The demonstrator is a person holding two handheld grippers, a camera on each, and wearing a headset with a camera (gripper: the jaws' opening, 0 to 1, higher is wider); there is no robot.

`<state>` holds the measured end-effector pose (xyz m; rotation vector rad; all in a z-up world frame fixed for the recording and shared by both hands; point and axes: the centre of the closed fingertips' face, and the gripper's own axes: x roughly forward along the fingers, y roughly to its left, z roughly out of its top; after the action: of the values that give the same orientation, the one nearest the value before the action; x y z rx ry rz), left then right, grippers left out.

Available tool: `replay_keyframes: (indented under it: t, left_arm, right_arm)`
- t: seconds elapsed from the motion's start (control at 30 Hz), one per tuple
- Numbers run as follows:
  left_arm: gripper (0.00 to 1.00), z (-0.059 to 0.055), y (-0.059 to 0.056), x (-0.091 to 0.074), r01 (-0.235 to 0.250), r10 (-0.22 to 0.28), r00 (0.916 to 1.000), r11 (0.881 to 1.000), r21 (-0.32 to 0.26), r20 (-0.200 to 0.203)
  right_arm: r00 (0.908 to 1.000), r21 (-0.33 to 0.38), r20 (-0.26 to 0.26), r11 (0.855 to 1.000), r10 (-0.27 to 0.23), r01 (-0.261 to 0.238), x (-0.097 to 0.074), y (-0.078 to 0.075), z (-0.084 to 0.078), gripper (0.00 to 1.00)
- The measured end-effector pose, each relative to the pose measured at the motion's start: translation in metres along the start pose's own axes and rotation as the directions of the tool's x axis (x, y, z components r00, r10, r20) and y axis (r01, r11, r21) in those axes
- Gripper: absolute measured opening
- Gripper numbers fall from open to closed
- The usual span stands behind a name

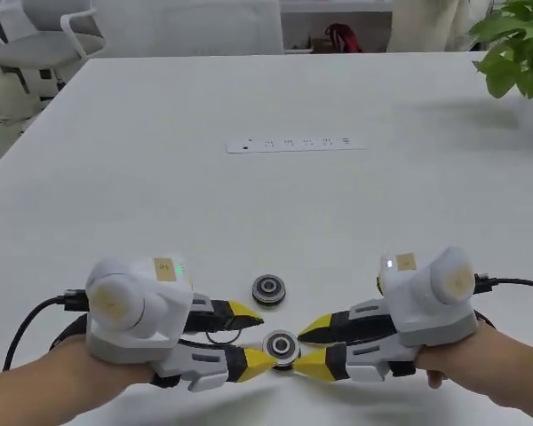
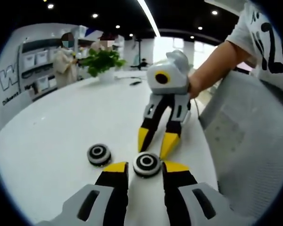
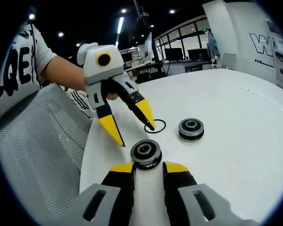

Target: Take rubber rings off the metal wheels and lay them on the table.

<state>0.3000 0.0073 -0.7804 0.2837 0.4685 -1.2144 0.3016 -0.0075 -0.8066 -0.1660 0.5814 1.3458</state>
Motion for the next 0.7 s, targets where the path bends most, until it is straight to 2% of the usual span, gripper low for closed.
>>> replay_keyframes:
  t: [0.27, 0.4, 0.53, 0.57, 0.7]
  left_arm:
    - [0.23, 0.001, -0.003, 0.007, 0.010, -0.010, 0.9999, 1.000, 0.014, -0.010]
    - [0.18, -0.002, -0.004, 0.011, 0.009, -0.008, 0.9994, 0.999, 0.033, -0.033]
    - [0.16, -0.006, -0.003, 0.013, 0.003, -0.002, 0.9986, 0.999, 0.033, -0.053]
    - [0.16, -0.004, -0.003, 0.013, 0.002, 0.000, 0.9991, 0.999, 0.043, -0.043]
    - [0.16, -0.004, -0.004, 0.013, 0.000, 0.002, 0.9987, 0.999, 0.039, -0.050]
  right_arm:
    - [1.0000, 0.003, 0.005, 1.000, -0.002, 0.002, 0.000, 0.000, 0.000, 0.20]
    - [1.0000, 0.003, 0.005, 1.000, -0.001, 0.001, 0.000, 0.001, 0.000, 0.19]
    - [1.0000, 0.002, 0.006, 1.000, 0.000, 0.000, 0.000, 0.001, 0.000, 0.19]
    - [1.0000, 0.001, 0.006, 1.000, 0.000, 0.000, 0.000, 0.001, 0.000, 0.19]
    - [1.0000, -0.001, 0.006, 1.000, 0.000, 0.000, 0.001, 0.001, 0.000, 0.19]
